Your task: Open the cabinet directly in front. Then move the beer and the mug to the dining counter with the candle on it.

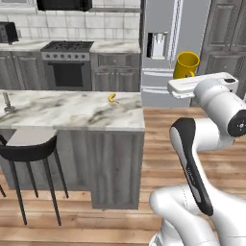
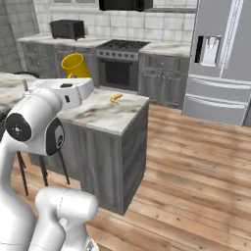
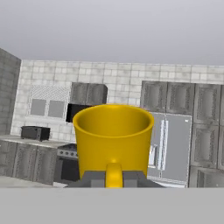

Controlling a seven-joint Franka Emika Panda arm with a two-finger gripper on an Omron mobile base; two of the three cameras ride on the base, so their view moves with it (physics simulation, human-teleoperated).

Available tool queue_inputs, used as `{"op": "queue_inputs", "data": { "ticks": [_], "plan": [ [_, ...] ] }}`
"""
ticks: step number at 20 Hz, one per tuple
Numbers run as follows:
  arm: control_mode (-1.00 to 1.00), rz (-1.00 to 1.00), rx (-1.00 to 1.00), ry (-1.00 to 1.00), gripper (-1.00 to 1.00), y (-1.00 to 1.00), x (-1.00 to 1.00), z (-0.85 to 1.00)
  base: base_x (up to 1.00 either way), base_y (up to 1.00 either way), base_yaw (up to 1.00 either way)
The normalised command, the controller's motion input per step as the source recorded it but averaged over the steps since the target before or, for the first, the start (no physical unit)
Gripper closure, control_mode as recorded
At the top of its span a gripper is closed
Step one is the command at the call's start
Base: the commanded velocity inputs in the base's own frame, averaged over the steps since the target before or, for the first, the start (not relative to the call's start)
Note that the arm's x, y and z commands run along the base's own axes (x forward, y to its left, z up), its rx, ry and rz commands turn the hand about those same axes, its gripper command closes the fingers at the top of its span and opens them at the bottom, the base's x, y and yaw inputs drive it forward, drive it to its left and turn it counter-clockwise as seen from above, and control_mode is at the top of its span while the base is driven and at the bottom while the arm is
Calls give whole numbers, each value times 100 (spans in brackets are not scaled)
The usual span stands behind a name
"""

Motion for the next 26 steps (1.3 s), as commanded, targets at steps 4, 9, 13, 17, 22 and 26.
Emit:
{"op": "queue_inputs", "data": {
  "ticks": [4,9,13,17,22,26],
  "plan": [
    [100,0,0,0,100,0,0,0,0,100,-22],
    [100,0,0,0,100,0,0,0,0,100,-22],
    [100,0,0,0,100,0,0,0,0,100,-25],
    [100,0,0,0,100,0,0,0,27,93,-26],
    [100,0,0,0,100,0,0,0,76,-6,-2],
    [100,0,0,0,100,0,0,0,64,-67,17]
  ]
}}
